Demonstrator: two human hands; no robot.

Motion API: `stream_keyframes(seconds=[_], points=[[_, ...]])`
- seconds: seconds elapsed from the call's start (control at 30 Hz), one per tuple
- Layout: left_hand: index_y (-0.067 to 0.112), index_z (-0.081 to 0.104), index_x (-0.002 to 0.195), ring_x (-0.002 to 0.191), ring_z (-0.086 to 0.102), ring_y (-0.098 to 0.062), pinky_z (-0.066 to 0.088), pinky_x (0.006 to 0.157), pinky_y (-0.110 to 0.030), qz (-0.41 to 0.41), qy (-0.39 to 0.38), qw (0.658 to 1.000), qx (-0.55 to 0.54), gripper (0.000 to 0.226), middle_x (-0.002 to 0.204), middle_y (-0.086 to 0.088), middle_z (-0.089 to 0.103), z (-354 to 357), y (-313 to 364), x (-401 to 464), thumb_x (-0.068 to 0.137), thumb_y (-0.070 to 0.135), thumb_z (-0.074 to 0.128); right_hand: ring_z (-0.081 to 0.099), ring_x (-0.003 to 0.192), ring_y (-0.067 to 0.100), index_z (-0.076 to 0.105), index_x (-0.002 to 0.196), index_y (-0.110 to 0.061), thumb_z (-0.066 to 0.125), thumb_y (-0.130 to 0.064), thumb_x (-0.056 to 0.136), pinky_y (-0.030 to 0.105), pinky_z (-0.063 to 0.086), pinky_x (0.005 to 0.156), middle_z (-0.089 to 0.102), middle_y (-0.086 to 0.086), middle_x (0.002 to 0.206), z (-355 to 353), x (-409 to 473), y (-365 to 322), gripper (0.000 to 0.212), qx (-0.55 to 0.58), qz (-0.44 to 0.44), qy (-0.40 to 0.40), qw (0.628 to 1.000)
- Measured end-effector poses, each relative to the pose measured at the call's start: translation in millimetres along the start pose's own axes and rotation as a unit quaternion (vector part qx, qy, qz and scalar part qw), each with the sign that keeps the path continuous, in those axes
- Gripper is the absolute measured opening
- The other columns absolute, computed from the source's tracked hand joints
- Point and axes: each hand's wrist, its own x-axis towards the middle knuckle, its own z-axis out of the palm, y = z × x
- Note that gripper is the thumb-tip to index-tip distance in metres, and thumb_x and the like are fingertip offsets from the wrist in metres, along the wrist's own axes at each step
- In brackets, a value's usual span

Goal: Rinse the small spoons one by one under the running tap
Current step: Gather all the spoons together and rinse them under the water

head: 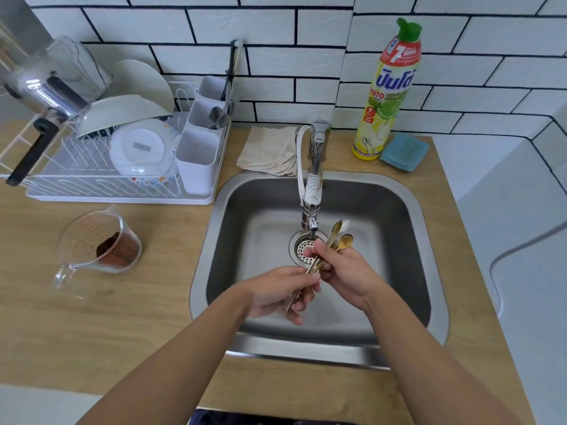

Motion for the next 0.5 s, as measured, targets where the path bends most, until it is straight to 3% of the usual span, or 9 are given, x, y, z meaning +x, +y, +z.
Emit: stream_keyframes(seconds=[0.1,0.17,0.27,0.4,0.5], points=[[0.017,0.059,0.098,0.058,0.048,-0.011,0.047,0.049,-0.024,0.000,0.053,0.999,0.005,0.041,0.075,0.003,0.054,0,-10,1,0.095,0.058,0.056,0.044,0.055,0.003,0.078,0.076,-0.015,0.064,-0.026,0.100,0.019,0.038,0.056,0.074,0.012,0.095,-5,-3,-4,0.030,0.012,-0.035,0.052,0.998],[0.018,0.051,0.092,0.049,0.032,-0.007,0.028,0.039,-0.016,0.020,0.065,0.997,-0.028,0.038,0.066,0.007,0.041,6,-12,4,0.098,0.056,0.051,0.043,0.054,0.003,0.075,0.085,-0.016,0.065,-0.027,0.099,0.017,0.039,0.055,0.077,0.013,0.097,-4,-6,-2,0.021,0.029,-0.048,0.057,0.997],[0.020,0.047,0.089,0.048,0.023,-0.006,0.020,0.038,-0.015,0.039,0.047,0.997,-0.037,0.035,0.062,0.010,0.034,10,-7,7,0.101,0.053,0.048,0.041,0.054,0.004,0.070,0.089,-0.014,0.065,-0.025,0.100,0.016,0.042,0.054,0.078,0.016,0.097,-4,-9,-1,0.016,0.043,-0.062,0.055,0.996],[0.015,0.056,0.095,0.050,0.035,-0.010,0.032,0.044,-0.020,0.023,0.047,0.996,-0.068,0.047,0.066,0.003,0.046,9,-3,7,0.100,0.059,0.043,0.046,0.055,0.005,0.076,0.077,-0.022,0.057,-0.026,0.105,0.017,0.046,0.059,0.078,0.007,0.085,-3,-13,-8,0.034,-0.019,-0.098,0.069,0.993],[0.004,0.059,0.117,0.082,0.064,-0.023,0.052,0.074,-0.036,0.039,0.135,0.970,-0.196,0.078,0.099,-0.011,0.067,10,1,11,0.097,0.071,0.025,0.044,0.056,0.006,0.077,0.072,-0.030,0.055,-0.029,0.106,0.019,0.045,0.059,0.077,0.005,0.079,-1,-15,-15,0.040,-0.045,-0.152,0.103,0.982]])
